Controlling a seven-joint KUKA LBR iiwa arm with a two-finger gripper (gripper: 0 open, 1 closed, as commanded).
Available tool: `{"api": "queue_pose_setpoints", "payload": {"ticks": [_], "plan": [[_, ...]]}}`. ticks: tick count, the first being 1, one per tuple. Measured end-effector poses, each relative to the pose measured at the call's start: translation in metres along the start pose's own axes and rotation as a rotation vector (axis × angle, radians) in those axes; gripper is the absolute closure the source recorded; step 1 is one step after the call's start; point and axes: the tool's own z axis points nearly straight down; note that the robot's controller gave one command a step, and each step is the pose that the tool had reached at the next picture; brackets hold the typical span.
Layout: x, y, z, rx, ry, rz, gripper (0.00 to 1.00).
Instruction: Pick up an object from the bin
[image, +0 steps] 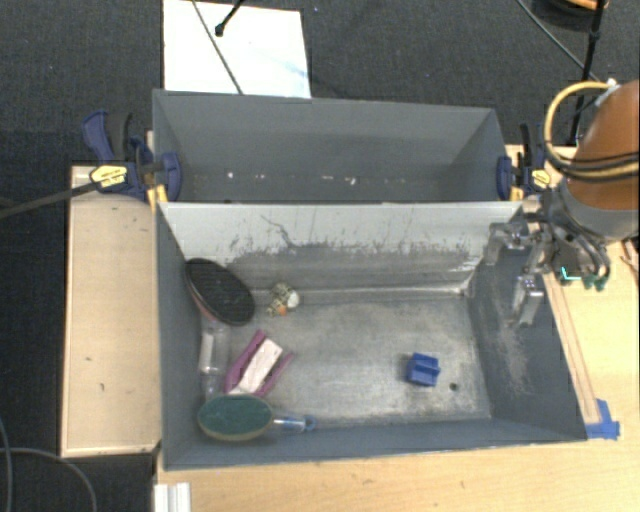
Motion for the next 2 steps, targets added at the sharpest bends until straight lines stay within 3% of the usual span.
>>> {"api": "queue_pose_setpoints", "payload": {"ticks": [1,2], "plan": [[-0.0015,0.0006,-0.005,0.002,-0.008,-0.005,1.0],[-0.0015,0.0006,-0.005,0.002,-0.008,-0.008,0.0]]}}
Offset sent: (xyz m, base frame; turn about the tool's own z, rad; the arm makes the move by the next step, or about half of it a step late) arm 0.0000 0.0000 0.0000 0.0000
